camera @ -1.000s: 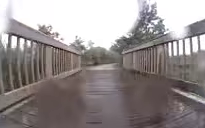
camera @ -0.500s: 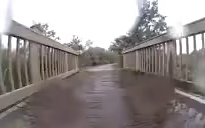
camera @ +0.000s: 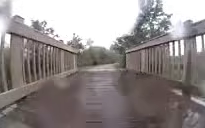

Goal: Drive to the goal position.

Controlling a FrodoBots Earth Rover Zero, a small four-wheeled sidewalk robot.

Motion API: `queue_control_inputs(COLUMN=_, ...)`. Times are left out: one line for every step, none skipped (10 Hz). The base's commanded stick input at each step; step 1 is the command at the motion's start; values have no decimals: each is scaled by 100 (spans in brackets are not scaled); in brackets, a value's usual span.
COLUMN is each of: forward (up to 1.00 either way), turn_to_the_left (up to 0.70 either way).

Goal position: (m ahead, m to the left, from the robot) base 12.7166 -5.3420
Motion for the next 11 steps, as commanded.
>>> queue_control_inputs(forward=85, turn_to_the_left=0)
queue_control_inputs(forward=85, turn_to_the_left=0)
queue_control_inputs(forward=85, turn_to_the_left=0)
queue_control_inputs(forward=85, turn_to_the_left=0)
queue_control_inputs(forward=85, turn_to_the_left=0)
queue_control_inputs(forward=85, turn_to_the_left=10)
queue_control_inputs(forward=85, turn_to_the_left=34)
queue_control_inputs(forward=85, turn_to_the_left=34)
queue_control_inputs(forward=85, turn_to_the_left=0)
queue_control_inputs(forward=85, turn_to_the_left=0)
queue_control_inputs(forward=85, turn_to_the_left=0)
